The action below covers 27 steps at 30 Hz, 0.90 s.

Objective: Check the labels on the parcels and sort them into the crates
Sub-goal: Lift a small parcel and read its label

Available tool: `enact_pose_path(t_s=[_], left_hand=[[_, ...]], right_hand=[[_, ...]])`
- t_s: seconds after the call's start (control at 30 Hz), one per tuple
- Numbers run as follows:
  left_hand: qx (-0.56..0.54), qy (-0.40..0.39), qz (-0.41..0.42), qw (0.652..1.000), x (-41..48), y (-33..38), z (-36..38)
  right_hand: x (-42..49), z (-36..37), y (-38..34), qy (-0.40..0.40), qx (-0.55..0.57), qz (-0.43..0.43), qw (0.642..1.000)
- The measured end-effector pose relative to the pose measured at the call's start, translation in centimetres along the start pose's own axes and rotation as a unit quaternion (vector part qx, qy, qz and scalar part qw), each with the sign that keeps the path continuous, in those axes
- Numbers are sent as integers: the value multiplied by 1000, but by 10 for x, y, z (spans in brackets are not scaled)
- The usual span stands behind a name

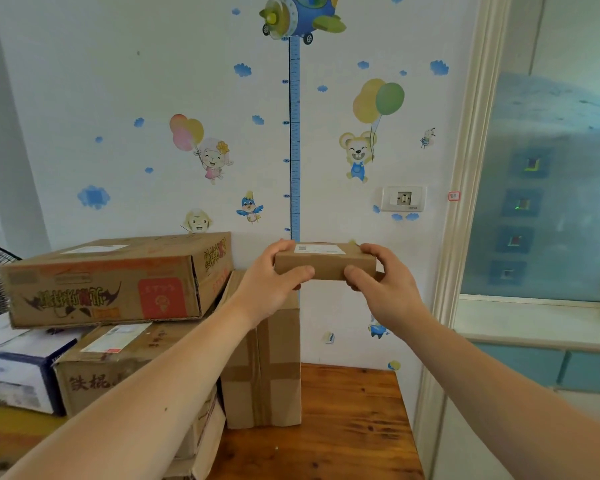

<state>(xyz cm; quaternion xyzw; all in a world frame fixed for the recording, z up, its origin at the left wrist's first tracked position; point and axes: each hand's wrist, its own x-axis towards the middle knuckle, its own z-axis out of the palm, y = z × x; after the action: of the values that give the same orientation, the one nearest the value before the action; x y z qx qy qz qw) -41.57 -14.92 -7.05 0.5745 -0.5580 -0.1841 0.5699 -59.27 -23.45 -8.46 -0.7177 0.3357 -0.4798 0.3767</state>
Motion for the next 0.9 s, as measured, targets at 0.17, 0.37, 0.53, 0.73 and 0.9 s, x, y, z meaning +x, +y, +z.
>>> enact_pose_path(t_s=[0.17,0.37,0.53,0.73,0.9], left_hand=[[12,17,-3,1000,1,1,-1],[-4,7,-4,1000,2,-2,-1],[40,11,15,999,2,-3,0],[85,12,21,996,1,-7,1],[-88,9,-61,994,-1,-2,4]], right_hand=[[-2,3,0,9,-17,-4,1000],[-3,4,1,1,-2,1,1000],[-3,0,-3,9,6,-6,1000],[-4,-1,-7,3,-35,-16,999],[-5,-1,-11,4,13,-2,1000]])
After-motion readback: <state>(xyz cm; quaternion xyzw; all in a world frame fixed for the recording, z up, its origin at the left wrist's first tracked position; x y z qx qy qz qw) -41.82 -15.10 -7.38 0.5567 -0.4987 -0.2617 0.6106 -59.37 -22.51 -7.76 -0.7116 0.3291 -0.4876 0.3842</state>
